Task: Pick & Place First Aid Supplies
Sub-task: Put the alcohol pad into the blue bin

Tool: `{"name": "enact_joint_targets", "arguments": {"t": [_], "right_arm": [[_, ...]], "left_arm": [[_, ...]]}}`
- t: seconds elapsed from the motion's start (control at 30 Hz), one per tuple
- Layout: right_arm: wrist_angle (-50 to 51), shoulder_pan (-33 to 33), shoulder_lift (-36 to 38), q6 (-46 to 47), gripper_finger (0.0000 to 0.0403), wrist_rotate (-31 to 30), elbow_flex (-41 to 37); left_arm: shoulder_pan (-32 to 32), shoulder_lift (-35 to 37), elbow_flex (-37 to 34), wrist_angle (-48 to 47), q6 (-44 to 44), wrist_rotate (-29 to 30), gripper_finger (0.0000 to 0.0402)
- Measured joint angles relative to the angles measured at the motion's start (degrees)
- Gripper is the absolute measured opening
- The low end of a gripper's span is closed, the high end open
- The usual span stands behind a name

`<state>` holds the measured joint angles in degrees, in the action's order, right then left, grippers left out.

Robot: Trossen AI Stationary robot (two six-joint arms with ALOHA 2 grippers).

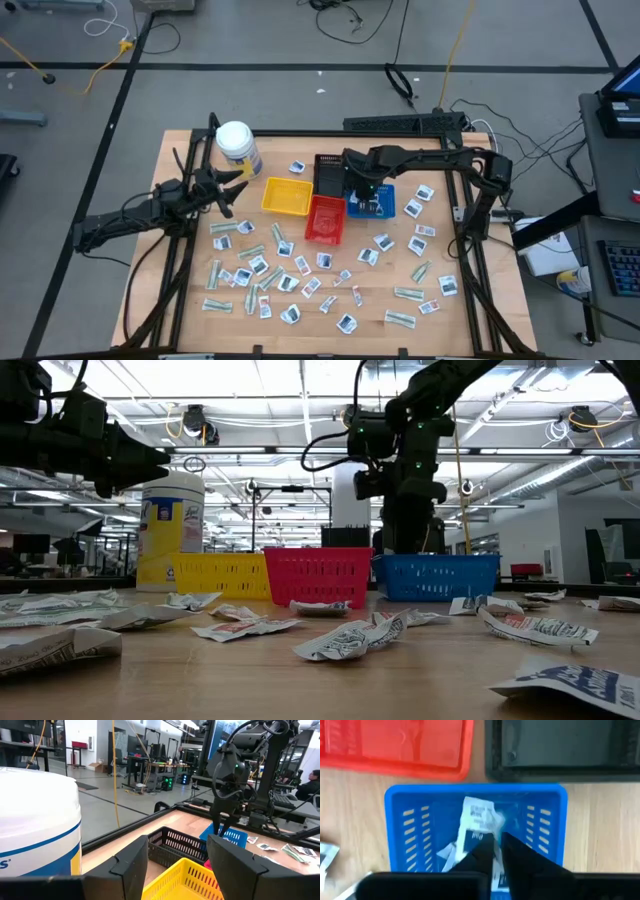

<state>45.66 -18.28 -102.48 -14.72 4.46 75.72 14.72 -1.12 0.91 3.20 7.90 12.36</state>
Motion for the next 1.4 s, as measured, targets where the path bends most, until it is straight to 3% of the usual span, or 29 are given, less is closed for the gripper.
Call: {"name": "enact_joint_targets", "arguments": {"t": [0.27, 0.43, 0.63, 0.87, 1.13, 1.4], "right_arm": [[0.87, 0.00, 0.00, 0.03, 0.0128, 0.07, 0.00], [0.95, 0.00, 0.00, 3.71, 0.0156, -0.04, 0.00], [2.75, 0.01, 1.65, 21.04, 0.0156, -6.30, 0.04], [6.02, 1.69, 5.16, 36.19, 0.0148, -6.03, 0.02], [6.52, 4.14, 8.48, 61.31, 0.0148, -6.15, 0.02], [6.16, 10.62, 8.44, 69.48, 0.0148, -8.47, 0.02]], "left_arm": [[-0.01, 0.01, 0.00, 0.00, 0.00, 0.00, 0.0209], [-0.01, 0.01, 0.00, 0.00, 0.00, 0.00, 0.0209], [-0.02, 0.01, 0.00, 0.00, 0.00, 0.00, 0.0209], [-0.01, 0.00, -0.01, 0.00, 0.01, -0.01, 0.0209], [0.00, 0.01, 0.00, 0.01, 0.00, 0.00, 0.0209], [0.00, 0.01, 0.00, 0.00, 0.01, -0.01, 0.0209]]}}
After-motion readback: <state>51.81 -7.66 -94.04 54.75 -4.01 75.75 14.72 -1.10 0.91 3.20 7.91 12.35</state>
